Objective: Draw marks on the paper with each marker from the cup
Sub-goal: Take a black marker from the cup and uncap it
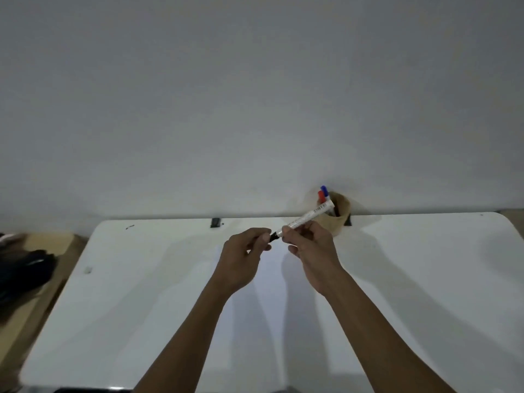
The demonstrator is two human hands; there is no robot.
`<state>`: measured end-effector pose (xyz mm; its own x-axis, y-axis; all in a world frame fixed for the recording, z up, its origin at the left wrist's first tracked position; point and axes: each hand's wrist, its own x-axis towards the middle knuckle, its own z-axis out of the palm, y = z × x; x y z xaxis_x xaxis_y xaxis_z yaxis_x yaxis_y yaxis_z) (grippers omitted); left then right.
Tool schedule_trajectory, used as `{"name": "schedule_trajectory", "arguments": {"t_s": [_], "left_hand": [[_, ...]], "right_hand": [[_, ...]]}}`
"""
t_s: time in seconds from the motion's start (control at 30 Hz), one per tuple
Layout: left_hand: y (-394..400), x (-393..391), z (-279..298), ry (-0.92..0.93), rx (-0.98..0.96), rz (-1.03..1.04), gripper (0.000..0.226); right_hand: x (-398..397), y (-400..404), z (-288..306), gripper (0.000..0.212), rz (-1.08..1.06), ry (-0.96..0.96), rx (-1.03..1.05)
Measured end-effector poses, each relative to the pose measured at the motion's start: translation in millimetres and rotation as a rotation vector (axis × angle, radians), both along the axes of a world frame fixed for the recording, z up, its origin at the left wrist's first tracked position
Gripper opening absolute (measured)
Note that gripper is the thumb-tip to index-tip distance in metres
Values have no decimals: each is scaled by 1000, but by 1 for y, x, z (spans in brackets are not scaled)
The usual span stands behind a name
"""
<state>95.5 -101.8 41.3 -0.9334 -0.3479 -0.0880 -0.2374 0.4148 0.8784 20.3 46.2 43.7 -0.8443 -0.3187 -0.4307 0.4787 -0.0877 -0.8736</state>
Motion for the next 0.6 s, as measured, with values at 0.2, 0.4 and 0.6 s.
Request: {"name": "schedule_trajectory", "arguments": {"t_s": [0.2,0.4,0.6], "left_hand": [[-46,37,-7,75,-83,8,5],[-85,69,-27,86,-234,-101,17],[-98,90,-43,36,-241,-177,35]], "right_hand": [[41,-52,-8,12,0,-6,6],[73,-84,-18,22,0,-16,18],[92,-91,-32,19,-7,19,33]]}}
